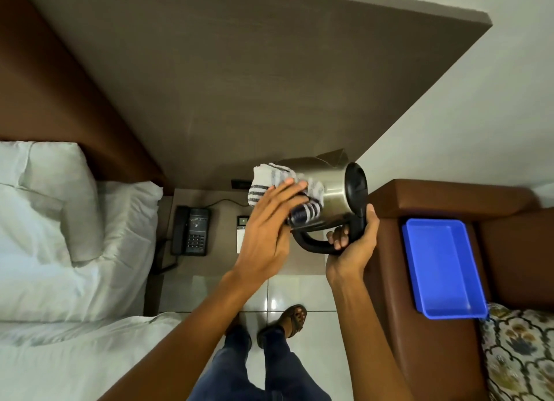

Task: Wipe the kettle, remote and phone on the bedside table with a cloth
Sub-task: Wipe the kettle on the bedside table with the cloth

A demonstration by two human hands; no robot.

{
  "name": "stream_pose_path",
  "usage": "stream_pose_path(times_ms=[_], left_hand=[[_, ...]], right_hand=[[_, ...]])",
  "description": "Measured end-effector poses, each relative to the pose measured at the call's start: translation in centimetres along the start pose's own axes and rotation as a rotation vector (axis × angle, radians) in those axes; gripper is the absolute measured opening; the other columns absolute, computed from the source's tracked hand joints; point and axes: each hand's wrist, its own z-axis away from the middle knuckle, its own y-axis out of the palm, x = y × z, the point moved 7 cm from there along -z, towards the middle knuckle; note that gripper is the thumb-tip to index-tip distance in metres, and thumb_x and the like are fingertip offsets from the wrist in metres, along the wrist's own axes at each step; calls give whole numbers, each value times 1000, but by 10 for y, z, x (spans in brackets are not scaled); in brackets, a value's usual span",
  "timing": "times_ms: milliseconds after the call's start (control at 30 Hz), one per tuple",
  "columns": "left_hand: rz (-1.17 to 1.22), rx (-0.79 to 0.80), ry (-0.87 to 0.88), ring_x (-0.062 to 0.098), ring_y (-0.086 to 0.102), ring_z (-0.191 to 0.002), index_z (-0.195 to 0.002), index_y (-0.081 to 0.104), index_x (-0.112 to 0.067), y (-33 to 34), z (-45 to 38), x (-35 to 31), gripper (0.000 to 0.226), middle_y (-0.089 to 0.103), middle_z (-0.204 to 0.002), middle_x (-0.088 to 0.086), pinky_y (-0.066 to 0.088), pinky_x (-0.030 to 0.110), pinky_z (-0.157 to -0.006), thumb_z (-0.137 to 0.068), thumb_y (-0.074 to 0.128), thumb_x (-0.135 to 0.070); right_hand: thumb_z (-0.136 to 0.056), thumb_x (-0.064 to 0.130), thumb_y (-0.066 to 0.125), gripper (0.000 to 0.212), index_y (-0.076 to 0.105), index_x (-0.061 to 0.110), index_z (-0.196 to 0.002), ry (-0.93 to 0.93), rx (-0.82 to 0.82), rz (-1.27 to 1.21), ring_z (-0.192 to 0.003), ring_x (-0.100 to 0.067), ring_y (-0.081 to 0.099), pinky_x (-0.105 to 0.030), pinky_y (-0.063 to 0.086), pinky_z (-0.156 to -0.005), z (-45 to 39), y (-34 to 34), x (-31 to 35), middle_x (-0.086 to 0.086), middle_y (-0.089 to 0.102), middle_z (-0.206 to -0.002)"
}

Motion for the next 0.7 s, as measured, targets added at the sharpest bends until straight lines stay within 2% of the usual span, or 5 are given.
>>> stream_pose_path(times_ms=[167,300,367,600,700], left_hand=[[96,-138,-221,18,59,-129,-133,60,-16,-8,-45,5,43,66,-133,0,48,50,-108,-95,46,-2],[-27,44,21,16,39,-151,-143,56,-16,5,-26,-17,49,54,-153,0,26,49,-127,-96,44,-5],[-34,93,90,19,32,-156,-147,52,-15,2,-2,-14,52,47,-160,-1,20,50,-129,-98,46,-1],[89,-84,-207,12,51,-141,-140,55,-20,-30,-17,34,56,59,-146,-2,43,50,-117,-93,47,9],[18,67,12,15,39,-152,-143,55,-22,-12,-16,13,61,52,-156,-4,26,49,-127,-91,45,7]], right_hand=[[-93,59,69,50,56,21,-63,3,-18,39,-44,-16,31,-32,37,-47,9,2,-14,1,37,-50],[-92,58,70,46,58,23,-65,-23,-19,28,-45,-14,35,-31,35,-47,12,4,-15,2,40,-52],[-93,57,70,44,58,24,-65,-30,-16,38,-45,-13,37,-31,35,-47,13,4,-16,3,42,-53],[-91,57,72,44,60,25,-63,13,-34,68,-45,-15,33,-32,37,-49,24,8,-42,1,38,-51],[-91,59,69,46,57,25,-63,1,-25,6,-45,-14,35,-31,35,-48,20,11,-43,3,40,-51]])
